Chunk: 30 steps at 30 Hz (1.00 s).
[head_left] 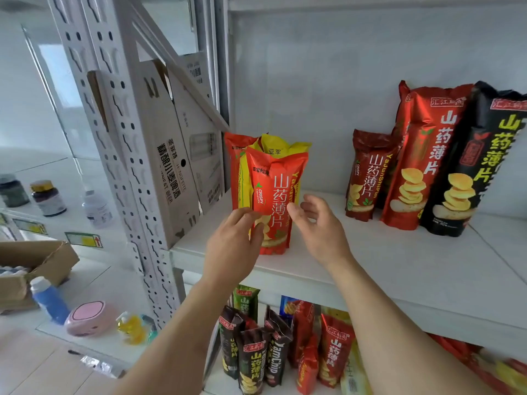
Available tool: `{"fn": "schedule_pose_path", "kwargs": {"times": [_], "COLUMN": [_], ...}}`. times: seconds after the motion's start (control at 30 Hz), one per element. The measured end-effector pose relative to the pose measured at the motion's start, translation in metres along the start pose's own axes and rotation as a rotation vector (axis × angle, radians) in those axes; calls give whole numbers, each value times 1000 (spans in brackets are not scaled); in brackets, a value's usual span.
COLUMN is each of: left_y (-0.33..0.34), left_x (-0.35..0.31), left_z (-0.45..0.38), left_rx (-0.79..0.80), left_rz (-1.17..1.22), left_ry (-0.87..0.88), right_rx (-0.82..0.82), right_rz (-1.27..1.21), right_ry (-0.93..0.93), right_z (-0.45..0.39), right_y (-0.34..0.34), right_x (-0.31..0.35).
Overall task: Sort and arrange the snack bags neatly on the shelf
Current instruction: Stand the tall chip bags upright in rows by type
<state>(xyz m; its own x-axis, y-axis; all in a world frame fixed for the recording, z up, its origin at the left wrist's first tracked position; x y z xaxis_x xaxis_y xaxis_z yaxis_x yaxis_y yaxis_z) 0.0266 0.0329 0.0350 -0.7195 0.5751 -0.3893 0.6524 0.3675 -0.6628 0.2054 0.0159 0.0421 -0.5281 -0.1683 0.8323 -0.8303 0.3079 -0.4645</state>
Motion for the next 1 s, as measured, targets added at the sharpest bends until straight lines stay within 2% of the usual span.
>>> {"fn": "schedule_pose_path", "kwargs": {"times": [0.23, 0.47, 0.6, 0.73, 1.0], "left_y": [-2, 4, 22, 47, 82], "left_x": [53, 94, 111, 120, 128], "left_z": [-25, -66, -91, -117, -144], "left_rx": [-23, -21, 39, 129, 328], "left_rz": [242, 543, 808, 900, 999], "left_ry": [-142, -267, -415, -474, -428], "right_rx": [-20, -175, -218, -217, -204], "right_rz": [-128, -132, -165, -193, -229], "right_ry": [47, 75, 90, 96, 97], "right_z": [-13, -17, -12, -10, -14], "right_y": [36, 52, 53, 55, 57], "right_x": [9, 6, 5, 3, -1]}}
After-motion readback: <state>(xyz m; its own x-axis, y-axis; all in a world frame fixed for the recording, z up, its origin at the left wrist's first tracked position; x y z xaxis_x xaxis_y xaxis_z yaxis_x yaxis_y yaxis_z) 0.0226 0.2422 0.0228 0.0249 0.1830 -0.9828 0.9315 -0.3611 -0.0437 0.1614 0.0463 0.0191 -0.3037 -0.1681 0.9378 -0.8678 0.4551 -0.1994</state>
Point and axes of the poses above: each hand's wrist, its own z-axis away from the middle knuckle, its own y-axis out of the palm, x = y × z, the point moved 7 cm from there along -z, towards the middle knuckle, and after that the axes turned 7 degrees about x, right-handed, at the moved point
